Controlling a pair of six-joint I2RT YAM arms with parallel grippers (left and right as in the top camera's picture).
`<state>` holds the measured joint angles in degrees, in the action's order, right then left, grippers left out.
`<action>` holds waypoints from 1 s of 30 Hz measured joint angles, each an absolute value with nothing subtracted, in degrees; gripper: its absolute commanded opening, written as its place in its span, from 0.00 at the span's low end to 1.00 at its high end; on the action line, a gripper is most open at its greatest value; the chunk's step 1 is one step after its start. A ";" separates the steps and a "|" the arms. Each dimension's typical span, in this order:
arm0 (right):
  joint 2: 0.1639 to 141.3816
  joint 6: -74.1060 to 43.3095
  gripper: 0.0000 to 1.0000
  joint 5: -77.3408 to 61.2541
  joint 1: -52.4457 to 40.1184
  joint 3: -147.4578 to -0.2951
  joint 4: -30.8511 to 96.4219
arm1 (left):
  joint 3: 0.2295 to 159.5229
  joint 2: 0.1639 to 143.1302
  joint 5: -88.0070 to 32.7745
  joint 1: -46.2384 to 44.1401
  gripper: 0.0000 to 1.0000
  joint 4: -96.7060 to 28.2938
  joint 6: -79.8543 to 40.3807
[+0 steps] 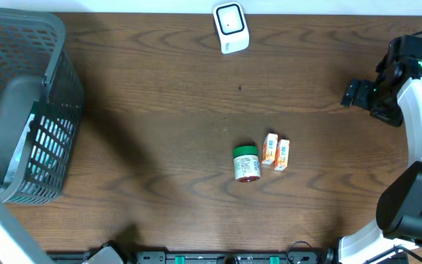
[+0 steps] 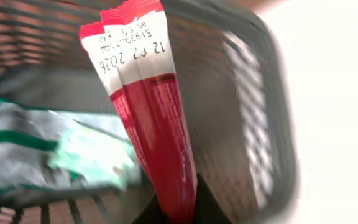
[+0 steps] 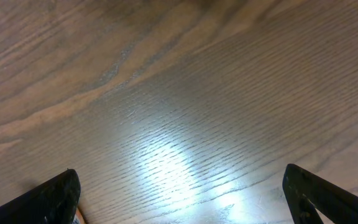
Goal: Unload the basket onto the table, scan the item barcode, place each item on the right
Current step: 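Carry the red stick packets to the table left of the jar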
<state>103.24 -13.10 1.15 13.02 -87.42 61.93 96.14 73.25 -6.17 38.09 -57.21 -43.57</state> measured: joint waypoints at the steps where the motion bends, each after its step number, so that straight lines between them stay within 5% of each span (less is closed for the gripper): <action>1: 103.22 -13.10 0.99 1.13 13.02 -87.42 61.93 | 96.14 71.40 -7.68 35.79 0.08 -58.33 -41.89; 10: 103.24 -13.10 0.99 1.13 13.02 -87.42 61.91 | 91.11 66.81 -13.08 3.46 0.08 -67.02 -27.81; 17: 103.22 -13.10 0.99 1.13 13.02 -87.42 61.95 | 76.29 75.75 -11.16 -16.82 0.08 -57.87 -25.21; 30: 103.24 -13.10 0.99 1.13 13.02 -87.42 61.91 | 72.07 102.19 -10.66 -31.86 0.08 -42.33 -27.22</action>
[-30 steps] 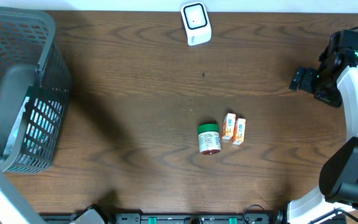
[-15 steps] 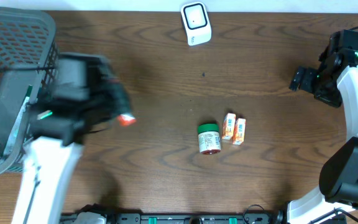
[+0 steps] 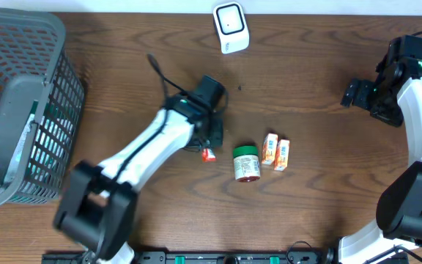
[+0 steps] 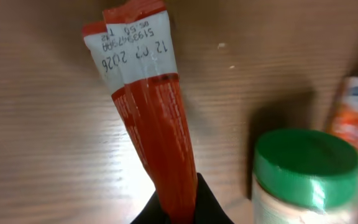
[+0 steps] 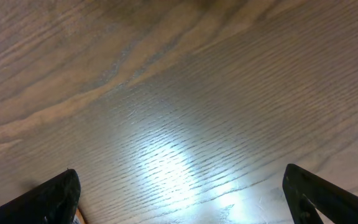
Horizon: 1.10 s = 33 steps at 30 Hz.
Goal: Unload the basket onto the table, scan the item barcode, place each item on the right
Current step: 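Carry the red stick packets to the table left of the jar, then lower the red sticks onto the table and open the left gripper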
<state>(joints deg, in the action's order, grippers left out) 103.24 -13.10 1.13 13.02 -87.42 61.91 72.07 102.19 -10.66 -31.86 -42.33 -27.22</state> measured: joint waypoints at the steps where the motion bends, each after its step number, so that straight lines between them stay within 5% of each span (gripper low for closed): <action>1: 103.22 -13.10 0.99 1.13 13.02 -87.42 61.93 | 72.05 103.70 -10.61 -32.34 0.08 -41.87 -27.44; 5: 103.24 -13.10 0.99 1.13 13.02 -87.42 61.93 | 72.03 106.65 -10.59 -32.91 0.08 -39.81 -28.49; 6: 103.24 -13.10 0.99 1.13 13.02 -87.42 61.91 | 72.03 106.76 -10.57 -32.93 0.15 -39.48 -28.69; 8: 103.22 -13.10 0.99 1.13 13.02 -87.42 61.93 | 72.03 106.78 -10.57 -33.01 0.46 -38.89 -28.84; 10: 103.22 -13.10 0.99 1.13 13.02 -87.42 61.93 | 72.03 106.78 -10.50 -33.10 0.58 -38.83 -28.91; 18: 103.24 -13.10 0.99 1.13 13.02 -87.42 61.93 | 72.14 106.76 -10.37 -33.12 0.67 -39.31 -27.92; 20: 103.24 -13.10 0.99 1.13 13.02 -87.42 61.93 | 72.36 106.72 -10.37 -33.12 0.55 -39.46 -27.16; 22: 103.24 -13.10 0.99 1.13 13.02 -87.42 61.93 | 72.66 106.48 -10.28 -33.12 0.10 -39.31 -27.00; 33: 103.22 -13.10 0.99 1.13 13.02 -87.42 61.91 | 71.72 105.86 -10.28 -33.12 0.08 -39.44 -25.67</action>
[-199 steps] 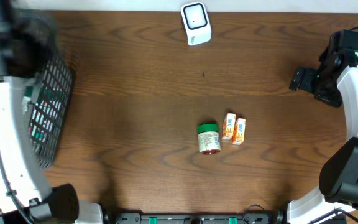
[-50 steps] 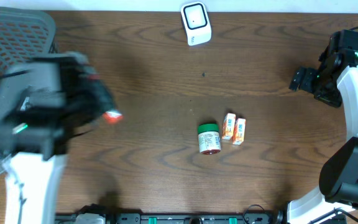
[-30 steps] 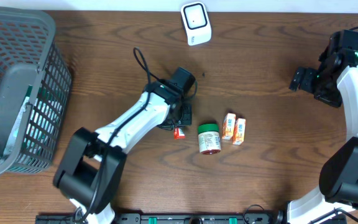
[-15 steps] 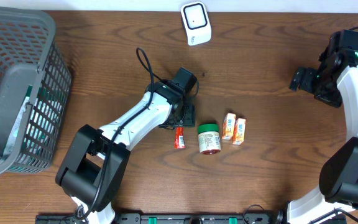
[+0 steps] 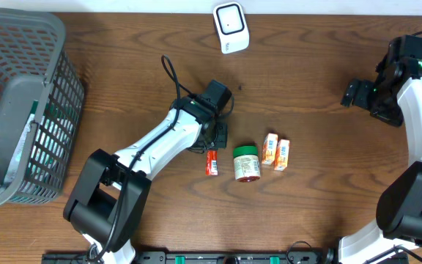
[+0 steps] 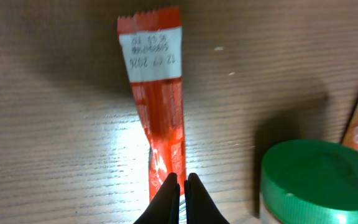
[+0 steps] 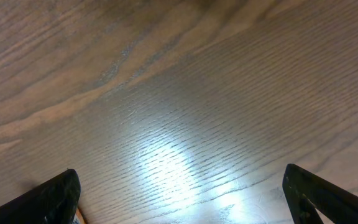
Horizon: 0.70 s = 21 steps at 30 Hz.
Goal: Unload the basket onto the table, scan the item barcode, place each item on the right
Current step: 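Lower the red sticks onto the table and open the left gripper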
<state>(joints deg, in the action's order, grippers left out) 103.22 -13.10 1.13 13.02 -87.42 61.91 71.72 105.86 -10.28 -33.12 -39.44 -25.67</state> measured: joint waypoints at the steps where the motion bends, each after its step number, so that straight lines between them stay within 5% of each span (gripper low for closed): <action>1: 103.22 -13.10 0.99 1.13 13.02 -87.42 61.91 | 71.37 105.86 -10.28 -33.12 0.08 -39.33 -25.67; 21: 103.22 -13.10 0.99 1.13 13.02 -87.42 61.93 | 68.14 108.62 -10.15 -33.12 0.08 -35.46 -25.67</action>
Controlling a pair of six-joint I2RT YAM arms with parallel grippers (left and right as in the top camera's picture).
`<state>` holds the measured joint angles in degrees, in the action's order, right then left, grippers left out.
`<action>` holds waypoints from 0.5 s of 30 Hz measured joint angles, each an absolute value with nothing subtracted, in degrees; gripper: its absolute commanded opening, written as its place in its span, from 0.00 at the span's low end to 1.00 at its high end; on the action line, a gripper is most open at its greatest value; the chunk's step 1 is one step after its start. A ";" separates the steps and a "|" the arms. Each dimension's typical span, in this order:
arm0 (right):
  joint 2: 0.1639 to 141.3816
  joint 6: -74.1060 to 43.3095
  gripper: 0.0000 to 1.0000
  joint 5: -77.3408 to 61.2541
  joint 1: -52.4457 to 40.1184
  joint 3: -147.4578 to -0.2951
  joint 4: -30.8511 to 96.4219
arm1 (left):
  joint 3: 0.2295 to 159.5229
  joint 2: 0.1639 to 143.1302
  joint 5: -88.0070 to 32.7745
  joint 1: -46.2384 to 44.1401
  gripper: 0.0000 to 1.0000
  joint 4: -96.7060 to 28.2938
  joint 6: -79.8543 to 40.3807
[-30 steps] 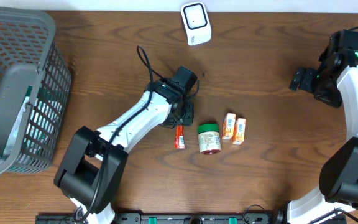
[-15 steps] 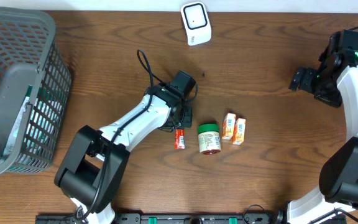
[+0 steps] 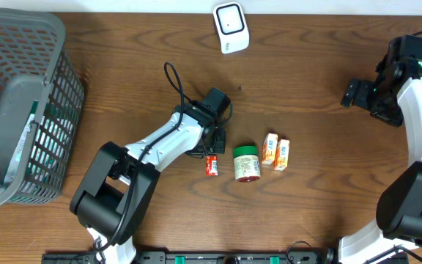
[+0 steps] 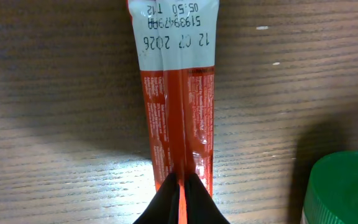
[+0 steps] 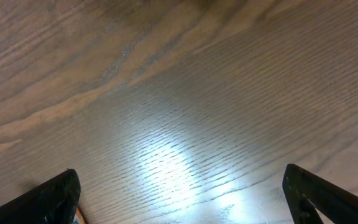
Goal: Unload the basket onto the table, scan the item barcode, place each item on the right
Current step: 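Lower the red sticks onto the table and open the left gripper, then retract the left gripper back into the basket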
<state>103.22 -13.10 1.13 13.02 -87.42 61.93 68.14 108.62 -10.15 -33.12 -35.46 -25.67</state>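
Note:
A red sachet (image 3: pixel 212 166) with a white printed end lies flat on the wooden table just left of a green-lidded jar (image 3: pixel 246 163). In the left wrist view the sachet (image 4: pixel 179 93) fills the middle, date print at the top. My left gripper (image 3: pixel 212 150) stands over its near part. The jaws (image 4: pixel 182 186) are pressed together with a thin strip of the red sachet between them. The white scanner (image 3: pixel 231 27) sits at the table's far edge. My right gripper (image 3: pixel 354 94) hovers open at the far right over bare wood (image 5: pixel 182 196).
Two orange packets (image 3: pixel 276 152) lie right of the jar, whose green lid (image 4: pixel 340 190) shows at the lower right in the left wrist view. A grey basket (image 3: pixel 20 103) holding more items stands at the left edge.
My left gripper has come lower and nearer to the sachet, which now looks larger in the left wrist view. The sachet still lies beside the jar. The right arm has not moved.
My left gripper held the red sachet inside the basket. Then it held the sachet above the table left of the jar. Then the sachet lay flat on the wood, and now the gripper sits close over it. The right gripper stayed open throughout.

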 measured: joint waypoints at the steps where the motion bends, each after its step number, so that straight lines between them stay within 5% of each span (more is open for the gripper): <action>1: 103.24 -13.10 0.99 1.13 13.02 -87.42 61.93 | 68.14 108.60 -10.15 -33.10 0.08 -35.48 -25.65; 12: 103.22 -13.10 0.99 1.13 13.02 -87.42 61.93 | 75.72 100.71 -10.13 -25.96 0.11 -43.48 -25.67; 13: 103.22 -13.10 0.99 1.13 13.02 -87.42 61.91 | 76.75 98.28 -10.17 -24.47 0.15 -43.92 -25.65; 15: 103.22 -13.10 0.99 1.13 13.02 -87.42 61.91 | 78.48 92.62 -10.15 -21.08 0.38 -44.23 -25.41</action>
